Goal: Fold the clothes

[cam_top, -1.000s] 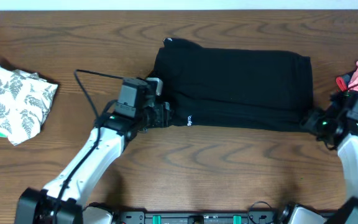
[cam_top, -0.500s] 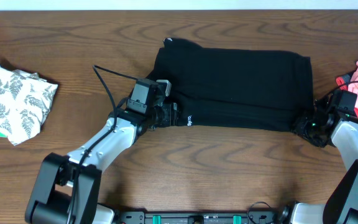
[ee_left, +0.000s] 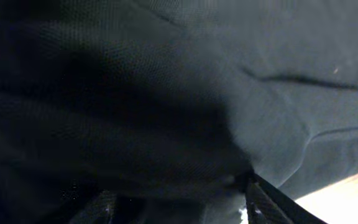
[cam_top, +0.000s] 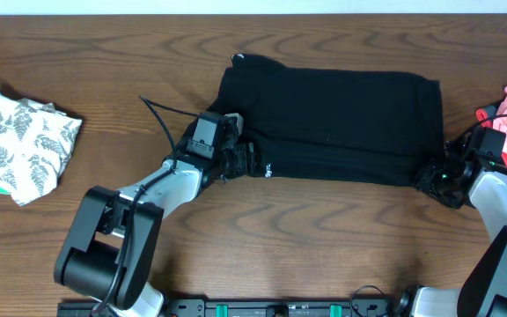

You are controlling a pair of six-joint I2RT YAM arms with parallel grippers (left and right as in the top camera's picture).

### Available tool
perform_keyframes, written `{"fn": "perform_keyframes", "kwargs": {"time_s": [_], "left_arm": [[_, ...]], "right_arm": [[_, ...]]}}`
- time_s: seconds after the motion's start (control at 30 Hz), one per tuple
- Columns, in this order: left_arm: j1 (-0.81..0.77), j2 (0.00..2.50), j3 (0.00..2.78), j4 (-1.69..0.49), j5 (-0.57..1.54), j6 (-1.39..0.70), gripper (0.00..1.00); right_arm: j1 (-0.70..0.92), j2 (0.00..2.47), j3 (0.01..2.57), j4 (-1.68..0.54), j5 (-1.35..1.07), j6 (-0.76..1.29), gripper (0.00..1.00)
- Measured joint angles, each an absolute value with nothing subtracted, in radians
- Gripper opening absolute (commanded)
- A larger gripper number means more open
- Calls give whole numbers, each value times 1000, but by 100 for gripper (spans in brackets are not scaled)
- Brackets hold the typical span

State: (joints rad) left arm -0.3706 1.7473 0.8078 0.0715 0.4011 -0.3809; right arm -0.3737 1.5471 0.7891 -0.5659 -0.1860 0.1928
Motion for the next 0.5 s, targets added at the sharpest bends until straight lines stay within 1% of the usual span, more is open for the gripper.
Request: {"fn": "perform_keyframes", "kwargs": {"time_s": [0.07,0.2,0.3,0.4,0.5], "left_arm": [[-371,1753,808,119,415,-402,61],[-371,1755,808,188,428,-454,49],[-371,1755,808,195,434,-473,45],[-371,1755,808,196,437,-483,39],[-371,1755,808,196,439,-494,26]], "right_arm": [[-374,1547,789,-567,-186,193,48],[-374,1547,789,-567,-185,193,48],[-374,1547,789,-567,-185,193,48],[-374,1547,789,-567,-185,193,48],[-374,1547,789,-567,-184,193,47]]}}
